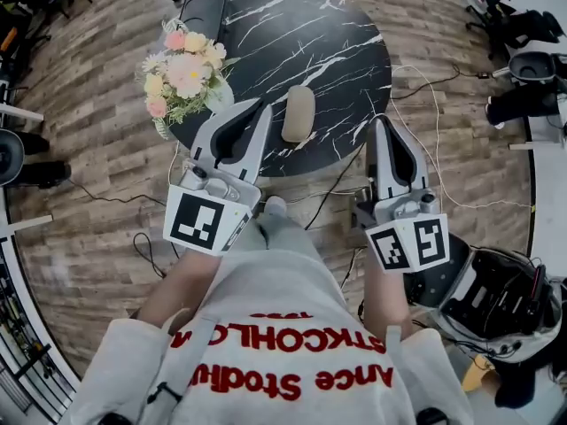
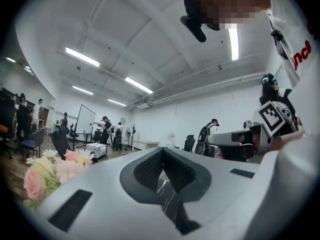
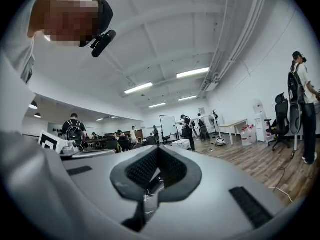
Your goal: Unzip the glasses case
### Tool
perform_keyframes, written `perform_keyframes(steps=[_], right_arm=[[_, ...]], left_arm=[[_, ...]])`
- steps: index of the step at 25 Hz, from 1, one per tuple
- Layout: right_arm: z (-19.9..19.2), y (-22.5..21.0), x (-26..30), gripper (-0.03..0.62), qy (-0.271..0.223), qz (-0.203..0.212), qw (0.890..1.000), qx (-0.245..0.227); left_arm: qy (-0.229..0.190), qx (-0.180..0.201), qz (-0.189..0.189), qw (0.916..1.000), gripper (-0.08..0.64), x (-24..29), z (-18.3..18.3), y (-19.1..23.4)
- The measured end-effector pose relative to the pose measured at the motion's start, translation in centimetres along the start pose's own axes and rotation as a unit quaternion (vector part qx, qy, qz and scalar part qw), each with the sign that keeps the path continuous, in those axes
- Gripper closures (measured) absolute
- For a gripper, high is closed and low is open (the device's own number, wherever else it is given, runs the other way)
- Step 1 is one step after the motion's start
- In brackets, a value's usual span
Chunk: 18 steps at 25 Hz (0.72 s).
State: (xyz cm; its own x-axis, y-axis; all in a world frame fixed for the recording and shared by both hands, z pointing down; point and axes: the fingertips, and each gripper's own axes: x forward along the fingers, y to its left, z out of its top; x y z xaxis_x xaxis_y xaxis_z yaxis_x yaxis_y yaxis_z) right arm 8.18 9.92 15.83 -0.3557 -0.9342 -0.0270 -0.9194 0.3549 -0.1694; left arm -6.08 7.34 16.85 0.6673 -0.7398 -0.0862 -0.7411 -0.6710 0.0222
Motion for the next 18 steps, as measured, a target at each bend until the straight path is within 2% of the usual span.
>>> perform_keyframes(steps=[7, 14, 18], right_arm=[[-1.4, -2.3, 2.4, 0.577, 0.016, -0.008, 1.000, 0.024], [-0.7, -4.4, 6.1, 0.577, 0.015, -0.038, 0.999, 0.005], [-0.5, -5.2, 8.2, 0.577, 0.016, -0.056, 0.998, -0.009]], left_arm=[[0.024, -0.006, -0.024, 0.9994, 0.558, 3.6, -0.9, -0.2], [0.016, -0.010, -0.065, 0.9977, 0.558, 8.1, -1.5, 1.0], [0.024, -0.037, -0.077, 0.9960, 0.558, 9.5, -2.2, 2.3]])
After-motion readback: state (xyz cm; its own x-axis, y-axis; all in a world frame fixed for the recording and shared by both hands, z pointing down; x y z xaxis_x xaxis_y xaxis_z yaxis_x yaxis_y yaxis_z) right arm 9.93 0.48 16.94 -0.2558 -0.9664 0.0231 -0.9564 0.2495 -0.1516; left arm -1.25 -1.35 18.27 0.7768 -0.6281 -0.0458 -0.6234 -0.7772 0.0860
